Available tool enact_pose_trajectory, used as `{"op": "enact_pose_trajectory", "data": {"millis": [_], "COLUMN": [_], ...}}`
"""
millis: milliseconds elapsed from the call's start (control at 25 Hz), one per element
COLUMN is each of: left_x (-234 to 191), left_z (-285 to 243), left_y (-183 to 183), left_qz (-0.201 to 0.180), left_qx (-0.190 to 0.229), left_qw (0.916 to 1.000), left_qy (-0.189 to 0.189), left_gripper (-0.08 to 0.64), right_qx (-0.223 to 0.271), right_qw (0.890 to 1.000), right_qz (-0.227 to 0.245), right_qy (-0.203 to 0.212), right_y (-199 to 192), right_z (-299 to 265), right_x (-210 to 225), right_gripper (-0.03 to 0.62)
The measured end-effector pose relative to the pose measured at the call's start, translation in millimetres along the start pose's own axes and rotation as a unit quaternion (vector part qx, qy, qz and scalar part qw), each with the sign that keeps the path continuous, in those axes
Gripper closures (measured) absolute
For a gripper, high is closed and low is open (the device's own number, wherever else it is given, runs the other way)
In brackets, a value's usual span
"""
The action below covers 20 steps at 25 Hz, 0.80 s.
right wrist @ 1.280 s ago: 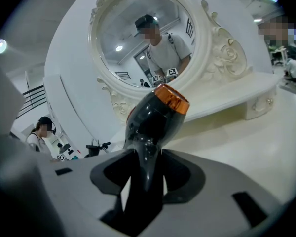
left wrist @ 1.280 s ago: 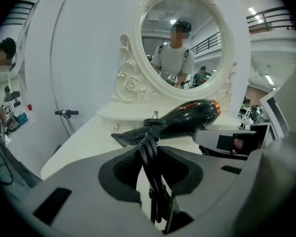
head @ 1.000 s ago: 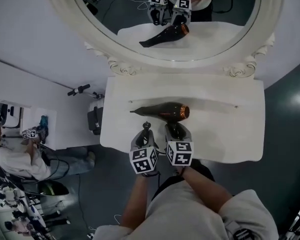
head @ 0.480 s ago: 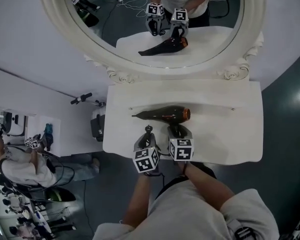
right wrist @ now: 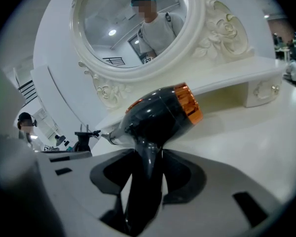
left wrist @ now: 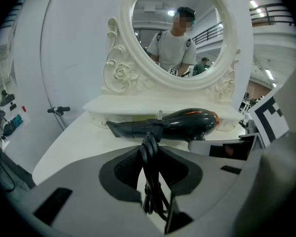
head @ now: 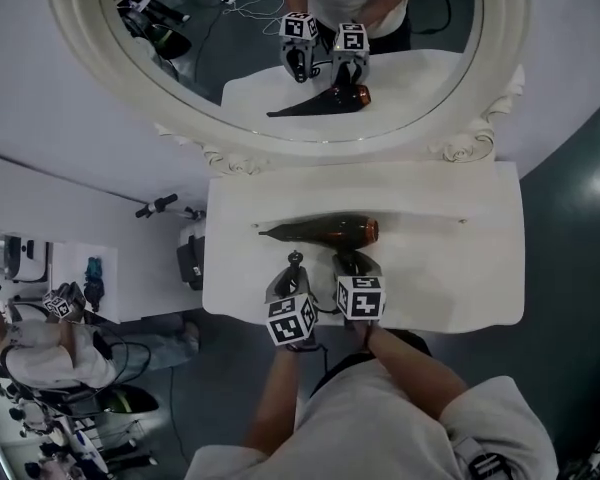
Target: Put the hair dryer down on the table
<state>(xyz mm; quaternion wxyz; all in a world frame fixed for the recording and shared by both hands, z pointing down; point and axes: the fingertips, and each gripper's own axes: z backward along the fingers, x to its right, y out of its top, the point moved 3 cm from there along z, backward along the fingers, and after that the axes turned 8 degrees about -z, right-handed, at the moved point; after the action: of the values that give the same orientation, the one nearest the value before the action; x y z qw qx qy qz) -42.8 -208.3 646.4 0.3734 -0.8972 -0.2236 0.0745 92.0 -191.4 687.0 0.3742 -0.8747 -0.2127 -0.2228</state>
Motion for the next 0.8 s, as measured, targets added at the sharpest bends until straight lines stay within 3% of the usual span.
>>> {"op": "enact_pose_trajectory", "data": {"millis": [800], "left_x": [5.9], "left_z": [-16.4], "left_y": [1.5], "left_qz": [-0.013], "left_qx": [-0.014], "left_qw": [0.9997], "left_qy": [-0.013], "left_gripper": [0.471], "right_qx": [-0.027], "right_qw": [0.999], "right_qz": [-0.001], "right_qy": [-0.024], "right_y": [-5.5], "right_z": [-18.0], "right_x": [18.4], "right_gripper": [0.407]}}
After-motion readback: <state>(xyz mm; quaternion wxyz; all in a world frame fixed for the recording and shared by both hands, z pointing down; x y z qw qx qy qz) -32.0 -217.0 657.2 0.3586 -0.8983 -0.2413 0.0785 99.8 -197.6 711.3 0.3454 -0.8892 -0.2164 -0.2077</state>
